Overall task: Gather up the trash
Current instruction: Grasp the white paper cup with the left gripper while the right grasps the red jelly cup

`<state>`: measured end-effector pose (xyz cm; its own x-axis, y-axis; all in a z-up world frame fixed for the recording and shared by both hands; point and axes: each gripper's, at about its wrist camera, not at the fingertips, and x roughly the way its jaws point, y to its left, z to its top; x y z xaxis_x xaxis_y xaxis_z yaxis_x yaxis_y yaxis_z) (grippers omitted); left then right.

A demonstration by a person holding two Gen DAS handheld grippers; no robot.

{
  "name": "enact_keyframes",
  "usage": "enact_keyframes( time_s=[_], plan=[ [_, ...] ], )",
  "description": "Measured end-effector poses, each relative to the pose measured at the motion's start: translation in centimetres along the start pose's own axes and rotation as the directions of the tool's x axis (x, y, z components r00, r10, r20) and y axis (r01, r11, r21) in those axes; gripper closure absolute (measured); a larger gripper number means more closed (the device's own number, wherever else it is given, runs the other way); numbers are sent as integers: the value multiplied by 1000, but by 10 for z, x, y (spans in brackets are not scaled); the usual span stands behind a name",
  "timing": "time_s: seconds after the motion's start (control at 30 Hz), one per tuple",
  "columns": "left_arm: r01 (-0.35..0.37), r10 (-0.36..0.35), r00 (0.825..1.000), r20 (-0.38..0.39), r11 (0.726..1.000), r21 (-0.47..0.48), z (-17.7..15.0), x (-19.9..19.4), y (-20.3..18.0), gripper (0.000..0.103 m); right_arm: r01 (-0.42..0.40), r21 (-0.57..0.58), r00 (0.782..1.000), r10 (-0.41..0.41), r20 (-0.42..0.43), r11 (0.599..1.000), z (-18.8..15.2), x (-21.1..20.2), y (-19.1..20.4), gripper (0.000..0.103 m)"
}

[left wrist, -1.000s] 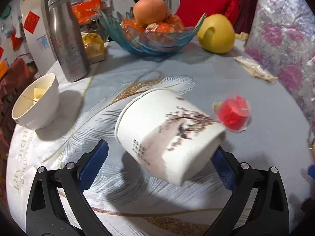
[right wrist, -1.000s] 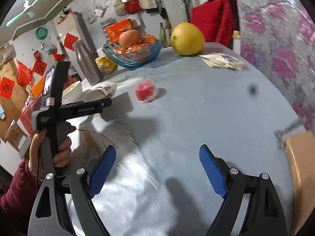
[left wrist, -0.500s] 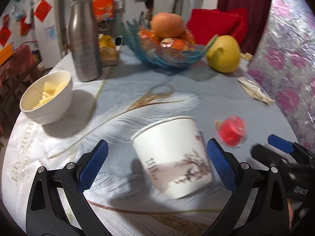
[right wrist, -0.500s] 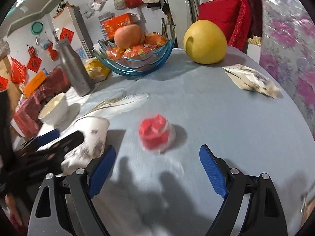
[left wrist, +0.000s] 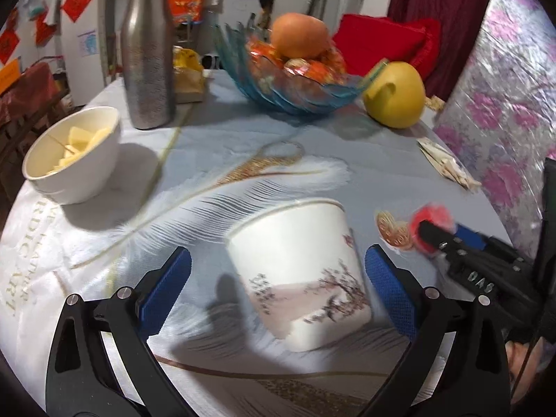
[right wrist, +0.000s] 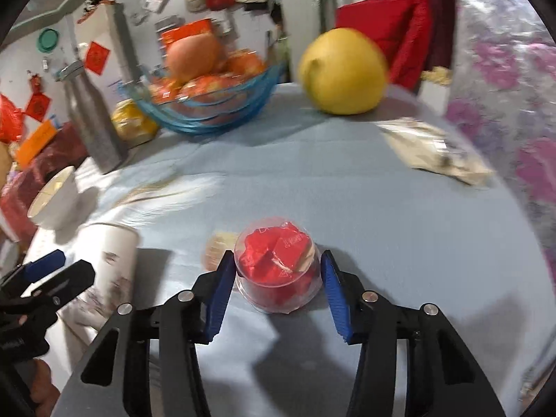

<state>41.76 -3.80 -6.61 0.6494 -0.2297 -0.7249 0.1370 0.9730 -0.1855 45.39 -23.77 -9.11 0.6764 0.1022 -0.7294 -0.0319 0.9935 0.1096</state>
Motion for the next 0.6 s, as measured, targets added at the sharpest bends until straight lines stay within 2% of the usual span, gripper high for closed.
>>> enact_keyframes(
  time_s=[0.13, 0.23, 0.4, 0.5, 0.6],
  plan=[
    [20, -17, 999, -44, 997, 69, -6, 12, -16, 7, 14, 51, 1000, -15, 5, 999, -11, -16, -26, 53],
    [-30, 39, 997, -69, 992, 125, -9, 24, -27, 7, 10, 73, 1000, -10, 4, 997, -14, -17, -32, 53],
    [-54, 63, 993, -102, 994, 93, -6, 34, -22, 7, 10, 67, 1000, -8, -22, 998, -16, -12, -31, 53],
    [-35, 41, 995, -87, 997, 70, -4, 30, -17, 7, 21, 59, 1000, -20, -22, 998, -16, -11, -27, 52],
    [-27, 33, 996, -78, 996, 83, -4, 28, -18, 17, 19, 63, 999, -17, -30, 998, -16, -9, -27, 48]
  ],
)
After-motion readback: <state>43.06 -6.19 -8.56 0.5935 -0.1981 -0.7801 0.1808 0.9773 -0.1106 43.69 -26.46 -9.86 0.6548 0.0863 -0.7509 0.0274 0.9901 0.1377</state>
